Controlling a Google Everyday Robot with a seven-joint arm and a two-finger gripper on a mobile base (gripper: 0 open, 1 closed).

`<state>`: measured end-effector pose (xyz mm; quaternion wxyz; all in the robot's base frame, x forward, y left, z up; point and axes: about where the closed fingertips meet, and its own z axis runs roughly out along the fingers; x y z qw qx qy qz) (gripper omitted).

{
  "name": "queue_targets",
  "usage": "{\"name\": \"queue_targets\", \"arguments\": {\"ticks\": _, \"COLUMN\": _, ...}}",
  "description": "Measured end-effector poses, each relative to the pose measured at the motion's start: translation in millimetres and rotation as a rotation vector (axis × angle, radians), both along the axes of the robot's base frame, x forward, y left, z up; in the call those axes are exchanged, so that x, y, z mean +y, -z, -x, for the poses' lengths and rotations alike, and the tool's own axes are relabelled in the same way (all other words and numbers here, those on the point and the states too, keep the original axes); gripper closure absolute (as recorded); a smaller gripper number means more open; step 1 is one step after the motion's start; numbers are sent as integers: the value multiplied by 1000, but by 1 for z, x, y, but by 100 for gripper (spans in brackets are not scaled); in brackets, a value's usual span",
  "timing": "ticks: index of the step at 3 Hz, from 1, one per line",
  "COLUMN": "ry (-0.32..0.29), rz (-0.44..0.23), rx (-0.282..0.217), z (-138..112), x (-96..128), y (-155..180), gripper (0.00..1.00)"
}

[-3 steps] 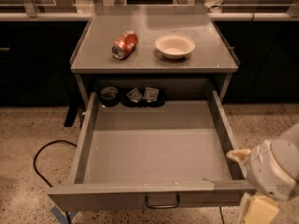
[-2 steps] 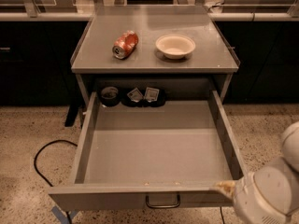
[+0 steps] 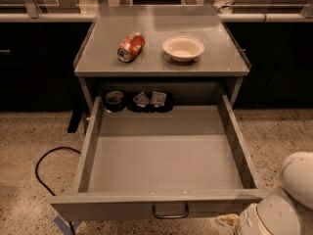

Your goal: Close top drawer

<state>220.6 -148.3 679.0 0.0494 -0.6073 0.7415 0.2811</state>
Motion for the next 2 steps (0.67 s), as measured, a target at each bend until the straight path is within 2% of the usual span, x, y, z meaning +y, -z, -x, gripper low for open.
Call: {"name": "queue_targets", "arguments": {"ticks": 2, "ry": -31, "rz": 7, "rx": -10, "z": -37, "x": 12, "y": 10, "gripper": 0}}
